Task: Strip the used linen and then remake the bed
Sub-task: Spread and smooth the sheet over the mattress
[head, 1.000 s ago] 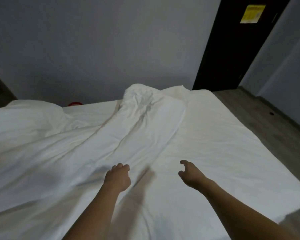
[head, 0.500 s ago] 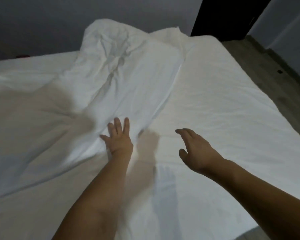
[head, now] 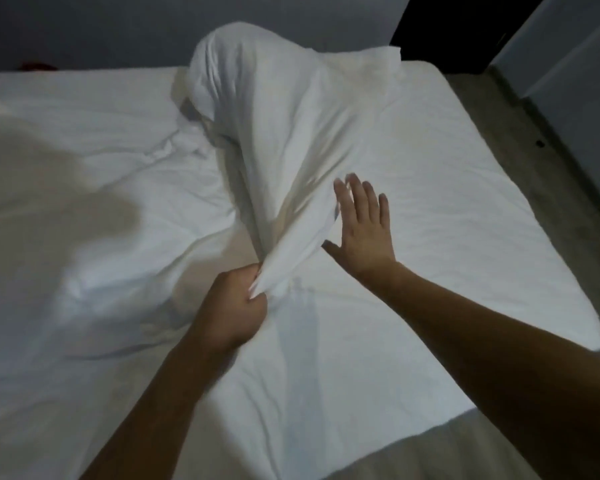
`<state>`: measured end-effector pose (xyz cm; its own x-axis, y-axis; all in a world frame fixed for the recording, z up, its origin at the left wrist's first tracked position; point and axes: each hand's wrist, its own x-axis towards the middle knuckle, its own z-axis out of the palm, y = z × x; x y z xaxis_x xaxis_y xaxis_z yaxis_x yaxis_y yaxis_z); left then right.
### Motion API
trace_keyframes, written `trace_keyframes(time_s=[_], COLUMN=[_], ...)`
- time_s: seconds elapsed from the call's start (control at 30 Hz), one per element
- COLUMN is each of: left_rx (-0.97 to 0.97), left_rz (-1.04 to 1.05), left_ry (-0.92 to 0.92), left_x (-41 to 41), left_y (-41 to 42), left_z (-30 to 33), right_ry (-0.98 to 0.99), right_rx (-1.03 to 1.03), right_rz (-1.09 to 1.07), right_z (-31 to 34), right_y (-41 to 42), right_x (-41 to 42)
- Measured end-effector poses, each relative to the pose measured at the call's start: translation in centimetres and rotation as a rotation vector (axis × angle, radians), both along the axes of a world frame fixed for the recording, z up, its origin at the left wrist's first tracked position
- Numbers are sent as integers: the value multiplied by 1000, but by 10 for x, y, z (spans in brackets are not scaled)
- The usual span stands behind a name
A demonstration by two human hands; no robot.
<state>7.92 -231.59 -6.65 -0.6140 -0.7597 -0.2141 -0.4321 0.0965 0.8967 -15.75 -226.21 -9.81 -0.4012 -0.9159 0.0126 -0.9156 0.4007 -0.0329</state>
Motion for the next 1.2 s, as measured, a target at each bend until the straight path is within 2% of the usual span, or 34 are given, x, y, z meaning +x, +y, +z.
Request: trace_keyframes(time_s=[0.1, 0.2, 0.27, 0.33, 0.47, 0.57, 0.67, 0.7, 0.73, 0.8, 0.87, 0.9, 0.93, 1.03, 1.1, 1.17, 1.2], left_rx=[182, 296, 268, 232, 314, 262, -280, -405, -448, -437, -255, -159, -123, -250, -370, -341, -300], left_rz=[-36, 56, 151, 200, 270, 250, 198, 175, 130, 72, 86, 88, 58, -57, -117, -53, 0], left_ry=[41, -10, -93, -216, -381, -491, -492, -444, -421, -415, -393, -404, -406, -256, -142, -70, -78], left_x=[41, 75, 96, 117, 136, 132, 108, 95, 80, 54, 39, 35, 32, 27, 38, 53, 62], left_y=[3, -18, -31, -39, -38, -40, -22, -13, -6, 1, -3, -3, 0, 20, 31, 33, 32], left_z=[-1, -53, -103, -152, -225, -235, -204, -184, -167, -133, -92, -67, -42, 44, 99, 130, 135], right_ry=[6, 31, 37, 66, 94, 138, 164, 149, 138, 135, 149, 175, 115, -152, -206, -356, -470], right_rx=[-118, -123, -44, 42, 212, 229, 202, 168, 142, 198, 385, 404, 376, 96, -120, -291, -311], right_rz=[21, 247, 400, 466, 406, 369, 427, 461, 490, 513, 483, 464, 444, 372, 309, 100, 13], right_z=[7, -3, -23, -50, -96, -113, -93, -81, -65, -30, 14, 33, 55, 106, 113, 111, 114], right_y=[-35, -61, -72, -81, -96, -98, -86, -80, -75, -63, -49, -40, -31, -4, 4, 4, 1], right_x=[12, 22, 35, 56, 99, 110, 102, 99, 96, 94, 93, 85, 77, 49, 30, 25, 28])
